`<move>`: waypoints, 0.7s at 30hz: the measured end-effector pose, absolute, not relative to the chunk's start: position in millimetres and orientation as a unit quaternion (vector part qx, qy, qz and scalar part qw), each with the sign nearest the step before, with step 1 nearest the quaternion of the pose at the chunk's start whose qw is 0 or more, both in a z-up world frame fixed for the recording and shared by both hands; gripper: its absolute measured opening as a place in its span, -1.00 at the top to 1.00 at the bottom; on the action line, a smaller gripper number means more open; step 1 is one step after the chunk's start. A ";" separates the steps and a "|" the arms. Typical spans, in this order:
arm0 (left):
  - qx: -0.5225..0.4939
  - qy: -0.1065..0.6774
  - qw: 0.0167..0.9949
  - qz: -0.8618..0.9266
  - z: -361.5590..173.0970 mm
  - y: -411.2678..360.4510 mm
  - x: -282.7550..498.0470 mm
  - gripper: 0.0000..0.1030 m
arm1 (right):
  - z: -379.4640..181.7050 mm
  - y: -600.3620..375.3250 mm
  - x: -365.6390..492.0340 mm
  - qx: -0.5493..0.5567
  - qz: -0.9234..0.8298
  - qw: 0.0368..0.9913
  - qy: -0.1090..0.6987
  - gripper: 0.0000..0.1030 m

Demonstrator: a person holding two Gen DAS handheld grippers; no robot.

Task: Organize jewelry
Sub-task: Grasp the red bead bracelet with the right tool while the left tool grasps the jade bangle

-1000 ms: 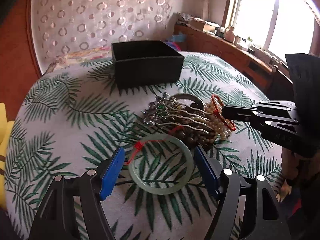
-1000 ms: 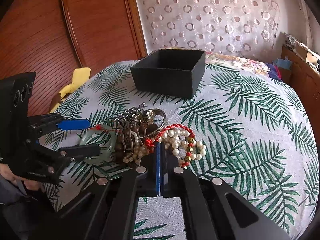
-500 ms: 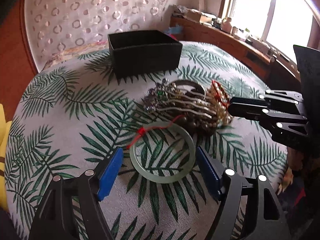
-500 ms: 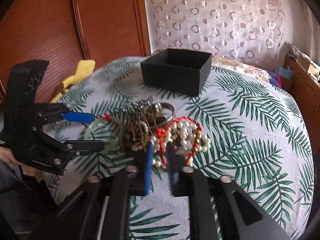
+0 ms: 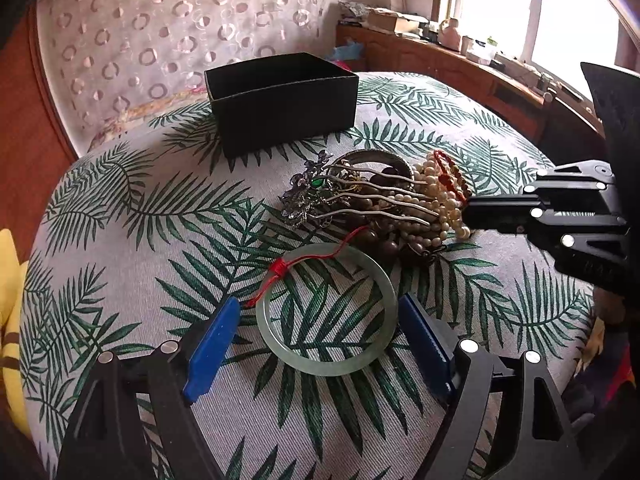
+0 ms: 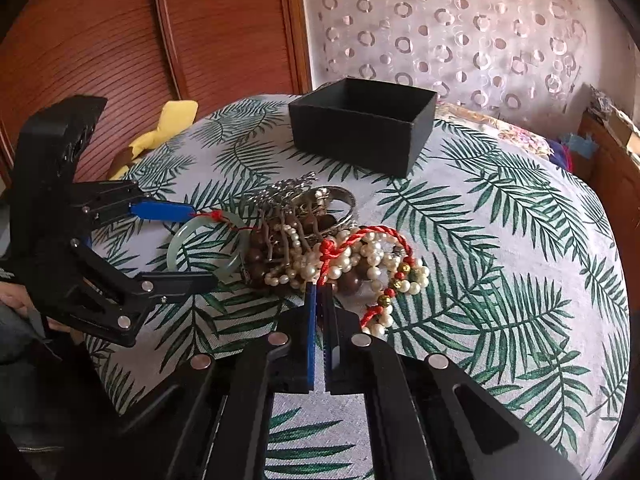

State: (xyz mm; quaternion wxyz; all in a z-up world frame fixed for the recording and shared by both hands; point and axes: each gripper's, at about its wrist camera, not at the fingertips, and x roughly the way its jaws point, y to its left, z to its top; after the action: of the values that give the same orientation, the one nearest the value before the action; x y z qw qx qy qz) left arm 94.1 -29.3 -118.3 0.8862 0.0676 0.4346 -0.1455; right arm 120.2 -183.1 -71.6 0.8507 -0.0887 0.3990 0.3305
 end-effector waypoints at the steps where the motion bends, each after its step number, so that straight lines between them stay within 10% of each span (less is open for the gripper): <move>1: 0.070 0.434 0.886 -0.145 -118.7 -30.7 93.9 -0.53 | -70.4 -184.5 120.4 -0.085 0.330 0.852 0.397 0.93; 21: 0.035 0.395 0.909 -0.131 -98.6 -1.0 80.1 -0.33 | -23.3 -202.1 130.8 -0.058 0.314 0.885 0.338 0.93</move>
State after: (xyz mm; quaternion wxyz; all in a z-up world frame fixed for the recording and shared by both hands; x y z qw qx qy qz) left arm 80.1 -1.0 -98.6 0.9087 0.0346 0.3948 -0.1309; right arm 130.8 -202.1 -23.3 0.8853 -0.0583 0.3377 0.3144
